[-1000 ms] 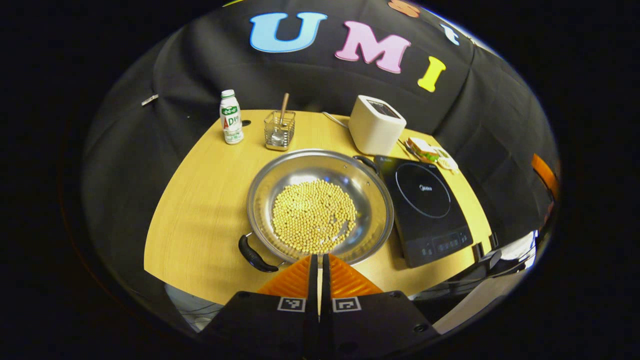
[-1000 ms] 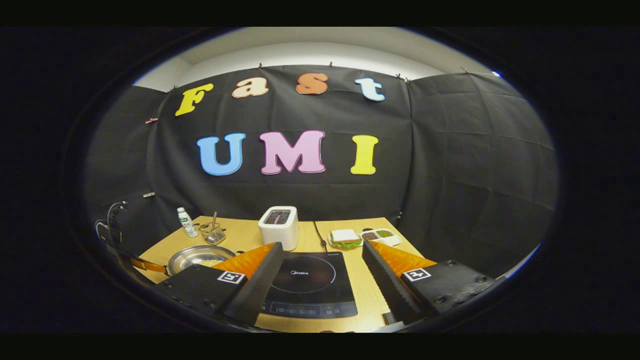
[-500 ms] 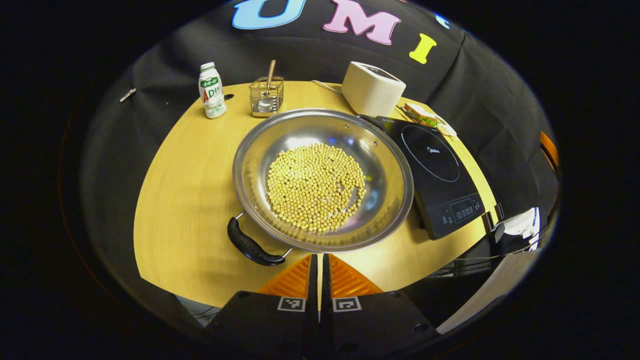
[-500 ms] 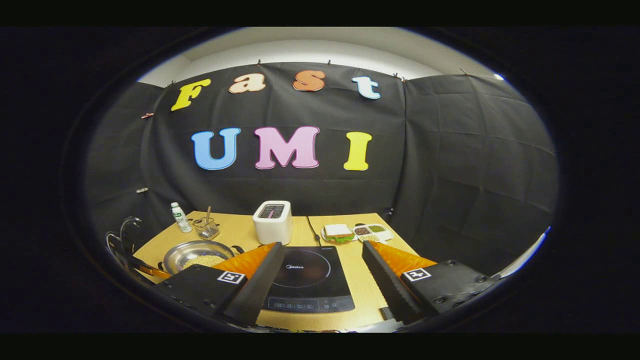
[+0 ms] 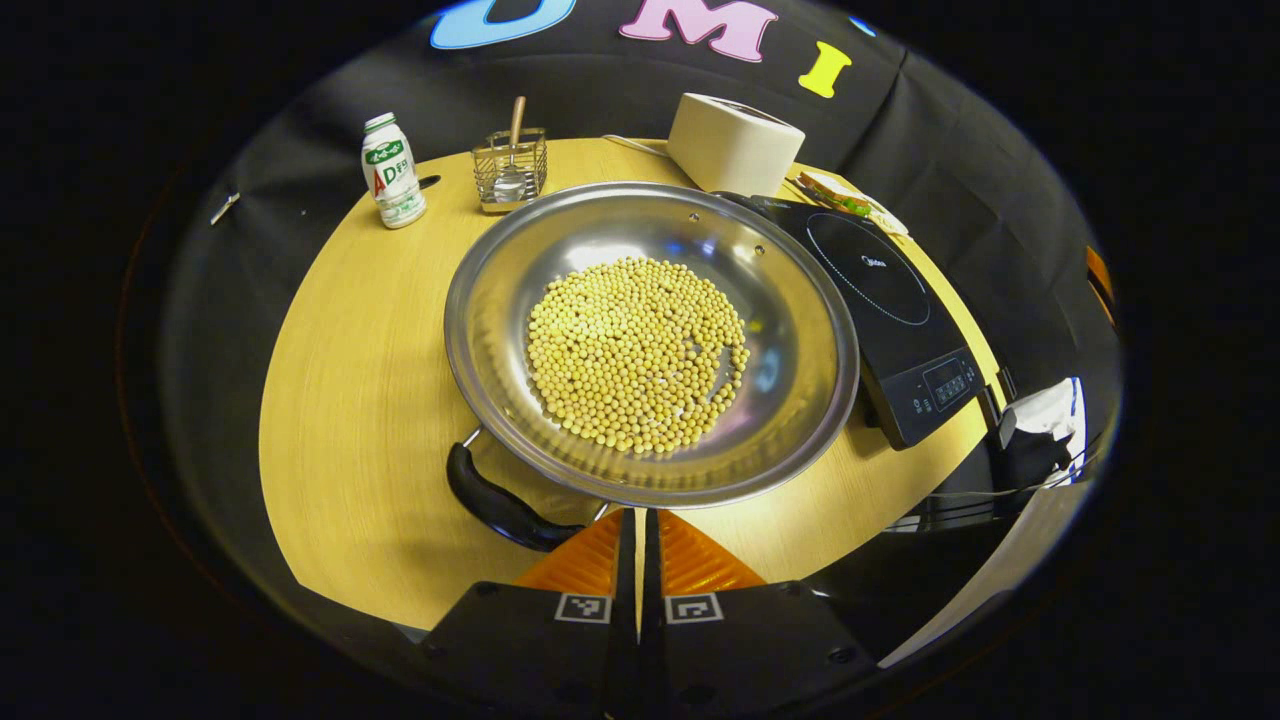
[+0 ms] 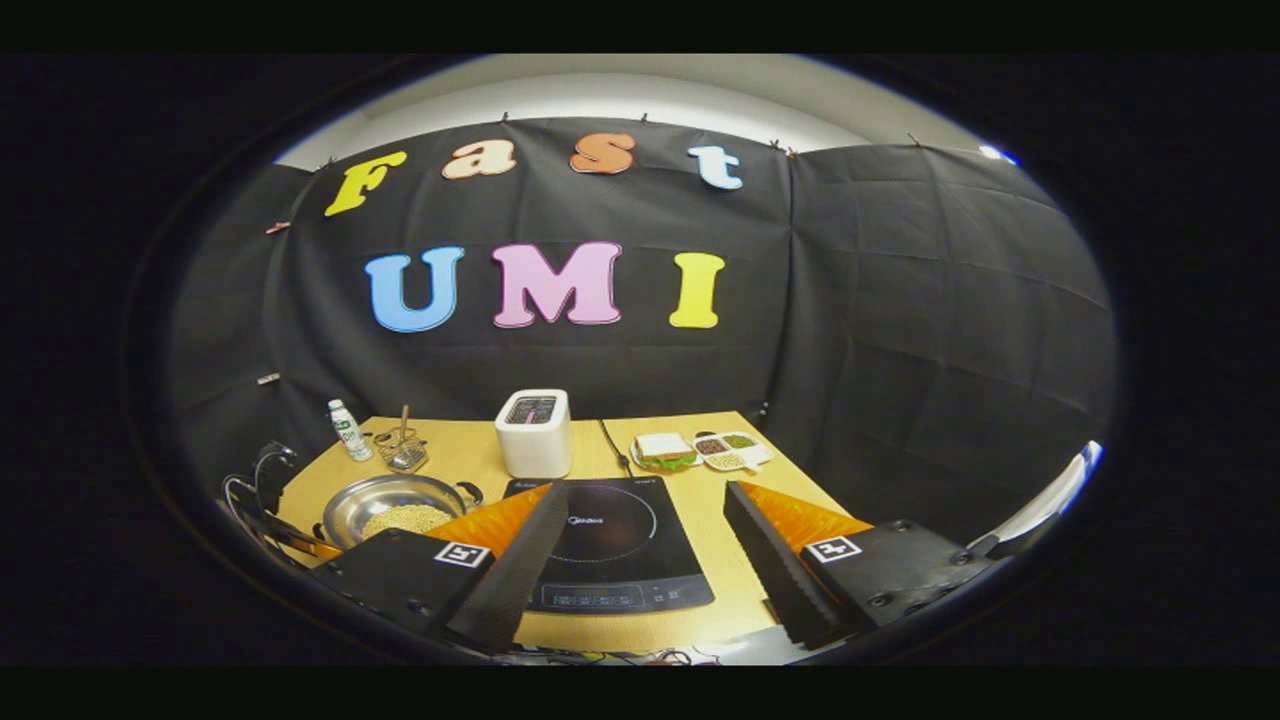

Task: First push the handle of the pot to place it horizontally, then grasp the pot with both hands and set it on the induction cooktop.

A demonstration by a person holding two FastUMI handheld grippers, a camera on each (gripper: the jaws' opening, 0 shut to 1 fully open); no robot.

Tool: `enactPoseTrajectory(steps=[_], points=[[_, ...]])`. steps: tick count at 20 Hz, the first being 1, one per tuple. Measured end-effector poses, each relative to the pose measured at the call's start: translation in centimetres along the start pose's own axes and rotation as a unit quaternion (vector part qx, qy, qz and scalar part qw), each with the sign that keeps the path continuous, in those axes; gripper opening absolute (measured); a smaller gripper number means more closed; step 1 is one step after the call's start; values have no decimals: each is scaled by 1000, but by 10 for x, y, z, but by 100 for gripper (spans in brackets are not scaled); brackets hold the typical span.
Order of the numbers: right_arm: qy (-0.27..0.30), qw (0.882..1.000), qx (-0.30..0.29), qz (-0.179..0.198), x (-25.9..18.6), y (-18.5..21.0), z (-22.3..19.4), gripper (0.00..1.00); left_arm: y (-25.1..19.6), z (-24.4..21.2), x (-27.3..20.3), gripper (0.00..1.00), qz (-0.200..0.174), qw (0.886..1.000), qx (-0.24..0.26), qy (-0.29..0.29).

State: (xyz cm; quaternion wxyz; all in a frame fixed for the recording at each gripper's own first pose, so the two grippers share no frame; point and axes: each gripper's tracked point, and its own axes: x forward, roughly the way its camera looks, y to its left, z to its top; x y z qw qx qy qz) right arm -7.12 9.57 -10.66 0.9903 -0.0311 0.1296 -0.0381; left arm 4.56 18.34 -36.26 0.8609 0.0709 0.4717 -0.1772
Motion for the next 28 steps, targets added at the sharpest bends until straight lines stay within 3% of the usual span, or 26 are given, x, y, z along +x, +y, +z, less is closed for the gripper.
enactPoseTrajectory(steps=[8,15,28], points=[[-8,1000,7,2,-4,18,-5,98,13,-4,-6,5,15,1000,2,0],[-17,999,32,-18,-6,9,-7,98,45,6,-3,5,41,999,-14,4],[-2,999,25,-34,-18,-3,-17,98,96,21,5,5,71,992,-103,-18]])
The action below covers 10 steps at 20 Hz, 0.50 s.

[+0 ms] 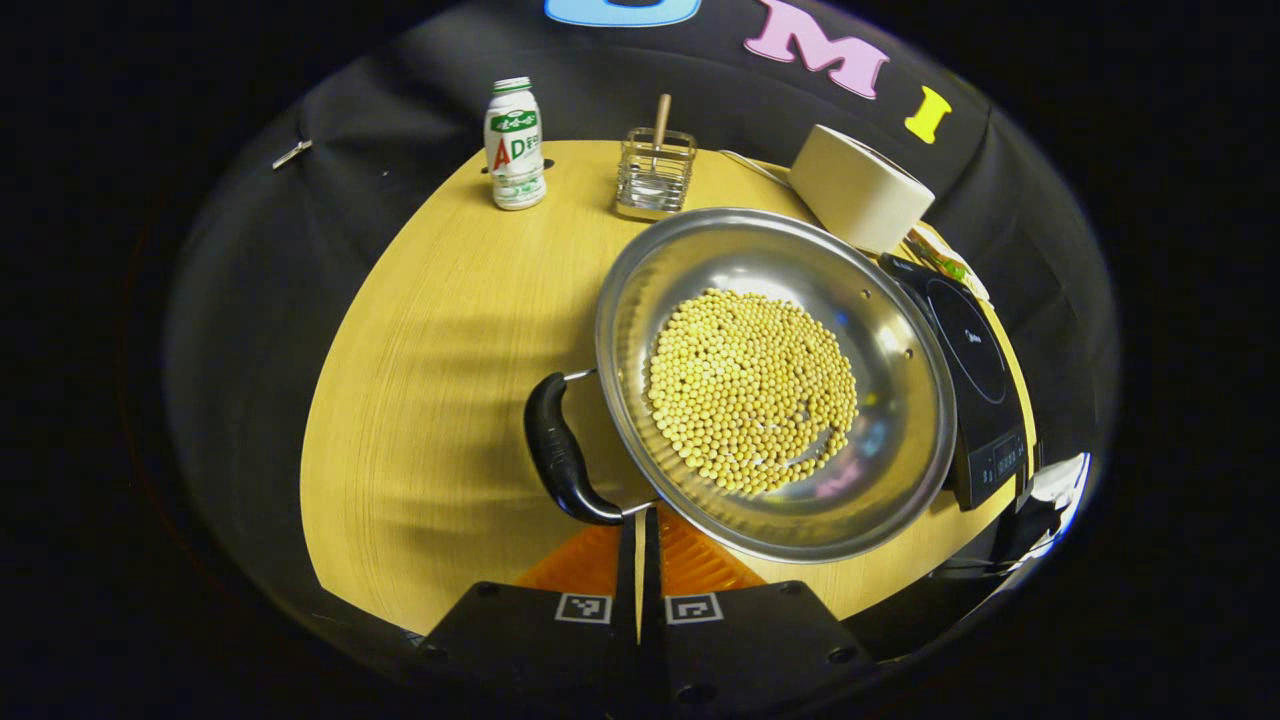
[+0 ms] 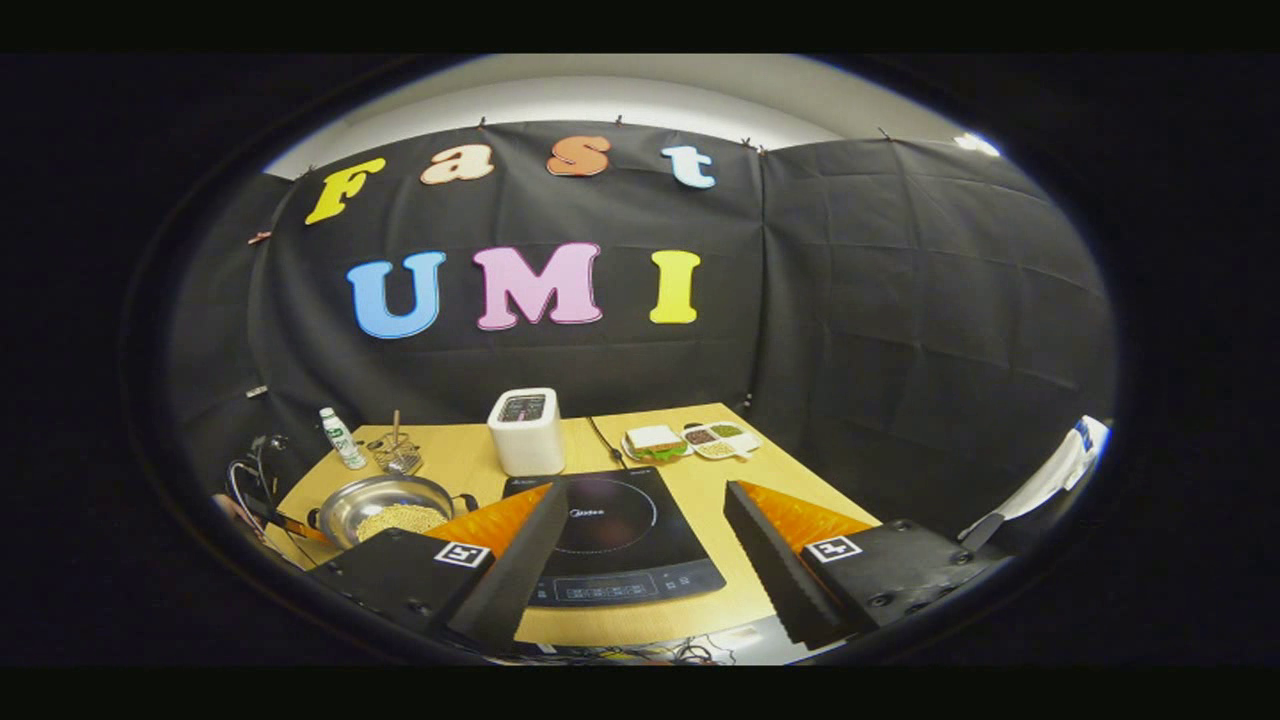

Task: First push the handle of the pot to place it horizontally, then grasp the pot with both hands and set it on the induction cooktop.

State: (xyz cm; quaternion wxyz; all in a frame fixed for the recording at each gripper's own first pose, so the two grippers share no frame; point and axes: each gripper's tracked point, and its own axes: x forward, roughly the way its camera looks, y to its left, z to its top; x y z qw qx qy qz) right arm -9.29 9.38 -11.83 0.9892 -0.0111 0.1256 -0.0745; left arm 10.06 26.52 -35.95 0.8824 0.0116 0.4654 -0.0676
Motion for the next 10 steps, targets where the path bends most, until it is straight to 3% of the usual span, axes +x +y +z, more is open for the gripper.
enactPoseTrajectory(steps=[10], points=[[12,999,-27,20,8,16,-6,98,35,34,16,5,27,999,-33,-14]])
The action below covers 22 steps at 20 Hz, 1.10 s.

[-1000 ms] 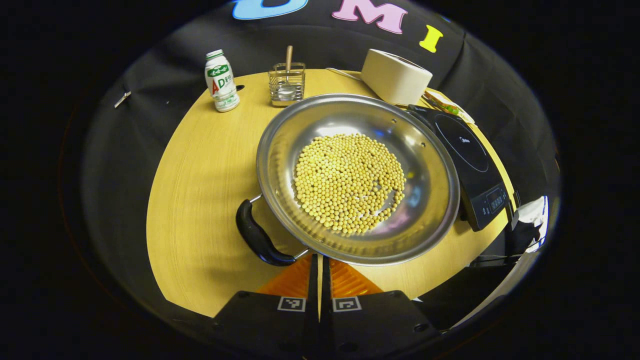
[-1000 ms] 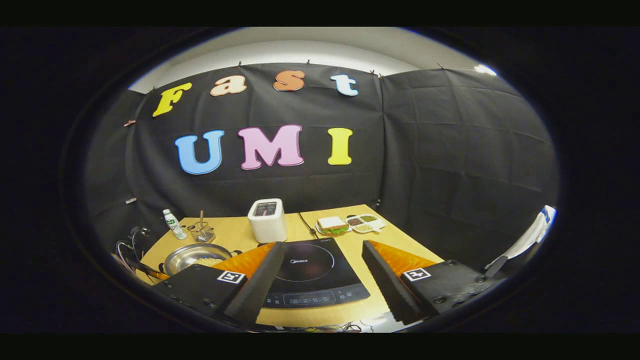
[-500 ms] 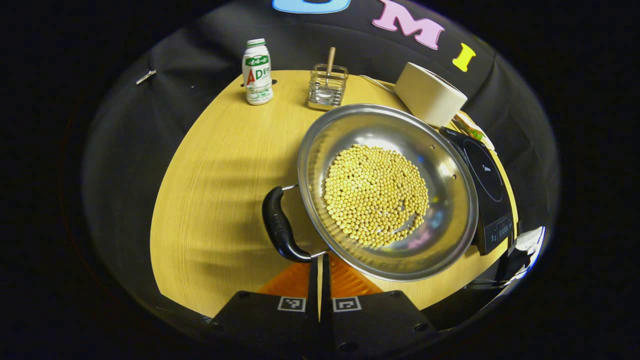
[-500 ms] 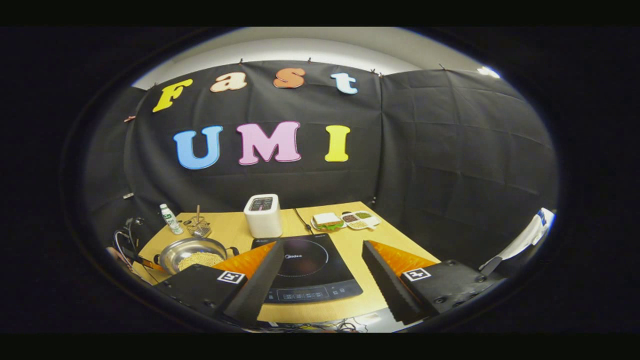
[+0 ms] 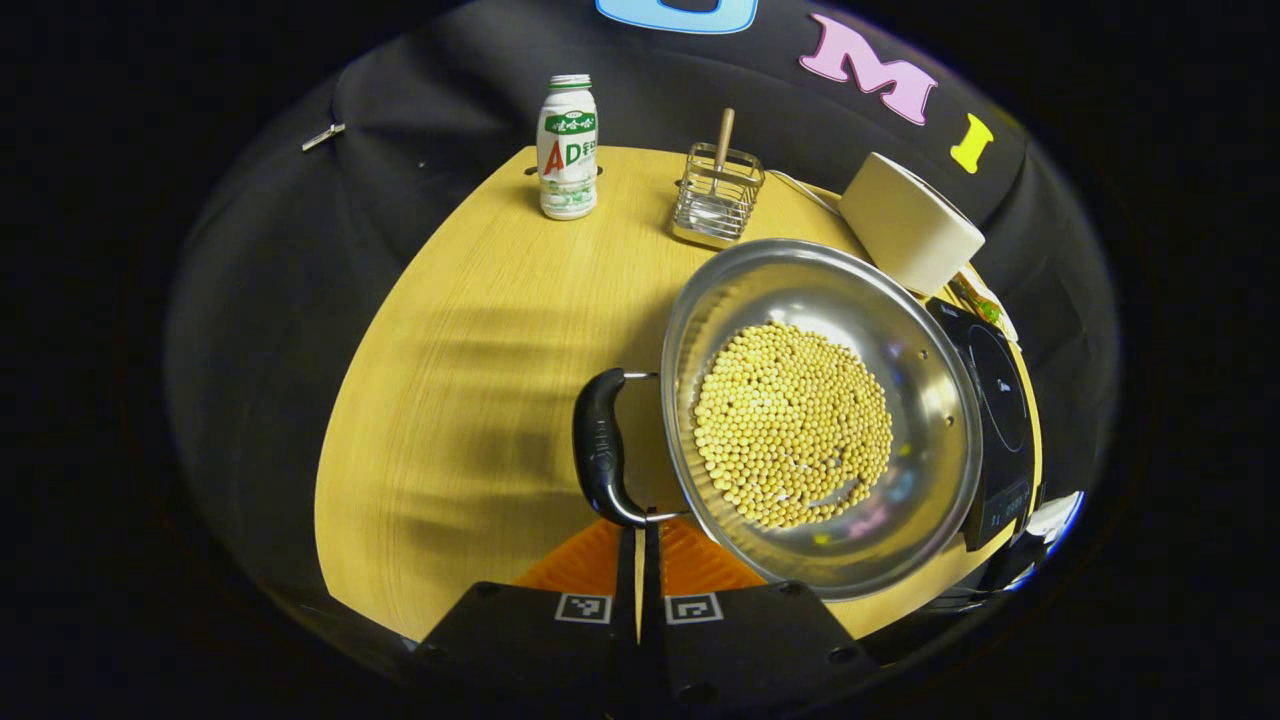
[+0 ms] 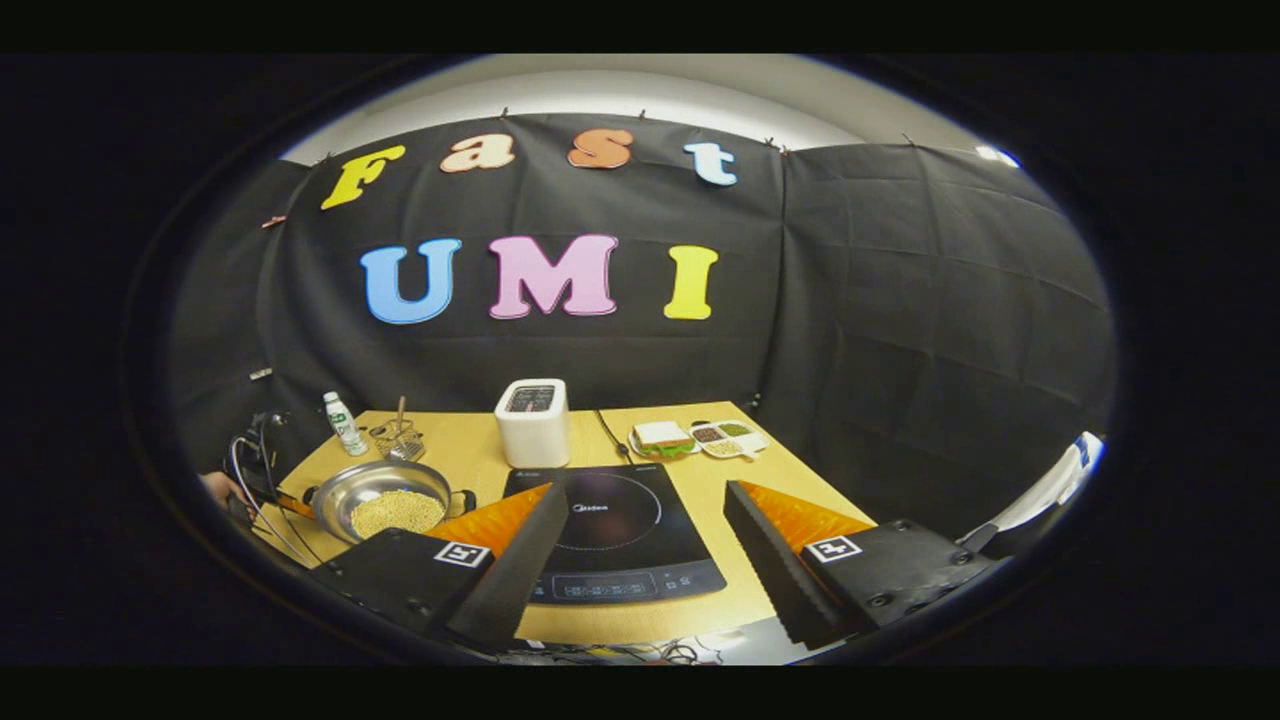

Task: First push the handle of the pot to place it horizontally, then grasp the pot with both hands and set it on the induction cooktop.

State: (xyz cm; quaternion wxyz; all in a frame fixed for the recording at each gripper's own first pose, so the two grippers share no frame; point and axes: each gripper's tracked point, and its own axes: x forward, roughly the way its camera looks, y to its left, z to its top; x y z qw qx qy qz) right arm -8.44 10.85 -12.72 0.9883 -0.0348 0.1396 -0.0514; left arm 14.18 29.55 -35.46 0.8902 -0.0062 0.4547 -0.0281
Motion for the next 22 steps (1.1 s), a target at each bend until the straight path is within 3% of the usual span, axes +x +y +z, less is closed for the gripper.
enactPoseTrajectory(steps=[11,15,17,18,19,21,22], points=[[20,999,-12,42,18,30,-11,98,12,15,1,5,2,1000,-4,-18],[33,997,-1,72,31,51,-16,98,30,12,-26,7,35,998,5,-48],[46,995,11,88,40,64,-22,98,35,20,-44,12,42,996,-1,-73],[54,994,16,93,45,70,-24,98,37,26,-54,23,45,995,-6,-89],[62,993,21,101,51,79,-27,98,44,34,-60,24,54,993,-7,-109],[77,991,30,109,62,90,-32,98,45,50,-85,51,51,988,-5,-144],[88,989,38,114,67,97,-36,99,45,54,-92,57,48,987,-5,-155]])
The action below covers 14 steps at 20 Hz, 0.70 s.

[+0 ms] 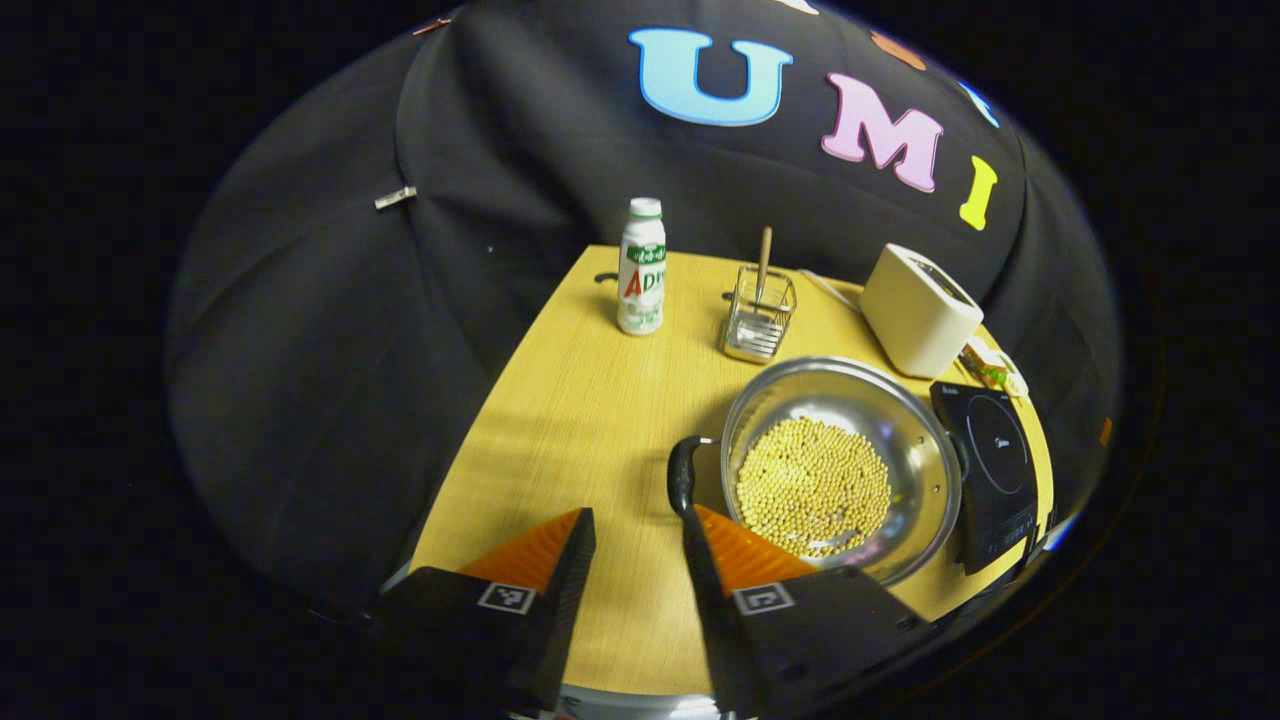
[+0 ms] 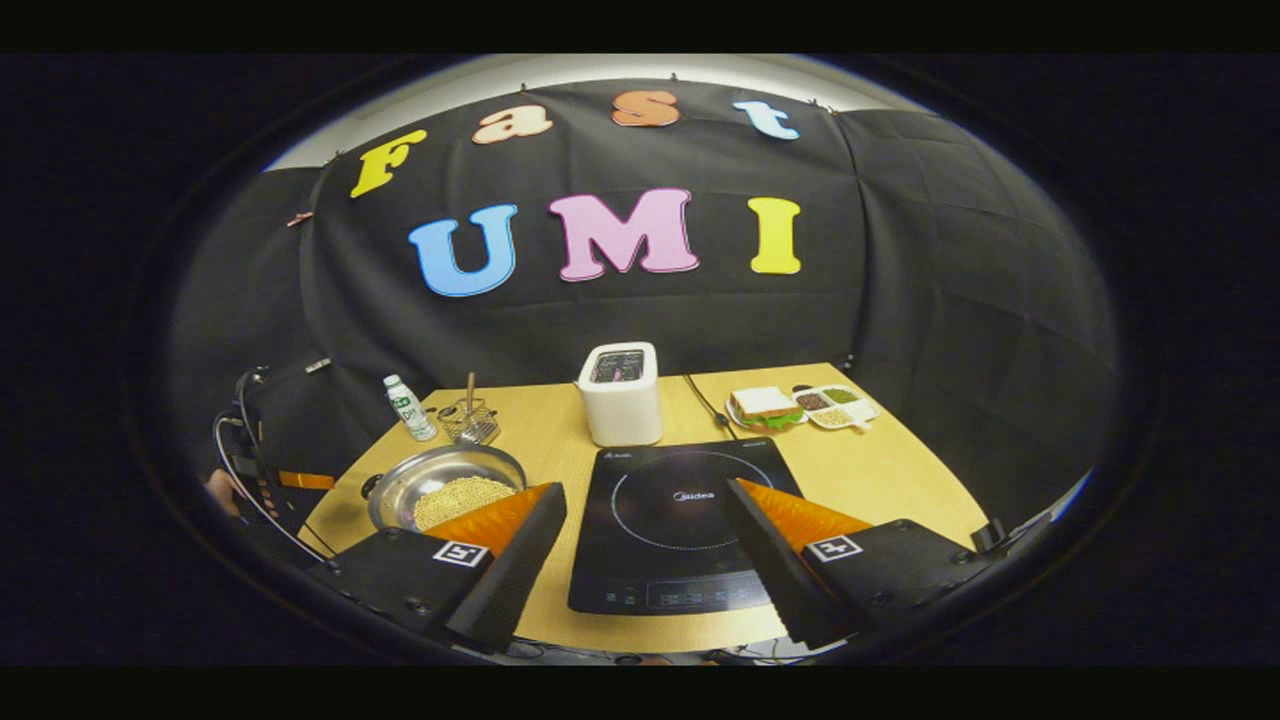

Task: First push the handle of the pot to place it horizontally, then grasp the pot with both hands and set it on the induction cooktop.

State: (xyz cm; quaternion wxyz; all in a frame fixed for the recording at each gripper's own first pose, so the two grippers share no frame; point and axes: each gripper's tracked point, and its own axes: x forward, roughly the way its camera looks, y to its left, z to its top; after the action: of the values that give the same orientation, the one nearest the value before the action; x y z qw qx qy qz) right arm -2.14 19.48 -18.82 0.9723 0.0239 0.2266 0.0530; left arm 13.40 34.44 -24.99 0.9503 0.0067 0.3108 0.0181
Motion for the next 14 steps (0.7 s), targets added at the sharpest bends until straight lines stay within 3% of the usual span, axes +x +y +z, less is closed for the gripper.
enactPoseTrajectory(steps=[1,3,4,5,11,14], points=[[15,1000,9,7,8,6,-6,99,1,7,-4,67,0,1000,1,-10],[35,999,16,16,23,18,-10,99,7,15,-5,99,16,999,13,-33],[42,999,14,20,32,24,-11,94,6,18,-7,96,15,999,19,-40],[47,999,11,24,38,30,-11,99,4,20,-7,95,11,999,22,-42],[107,991,2,80,82,85,-33,99,1,24,2,95,8,999,20,-45],[139,986,-11,93,101,103,-52,99,-8,20,3,96,-14,999,12,-43]])
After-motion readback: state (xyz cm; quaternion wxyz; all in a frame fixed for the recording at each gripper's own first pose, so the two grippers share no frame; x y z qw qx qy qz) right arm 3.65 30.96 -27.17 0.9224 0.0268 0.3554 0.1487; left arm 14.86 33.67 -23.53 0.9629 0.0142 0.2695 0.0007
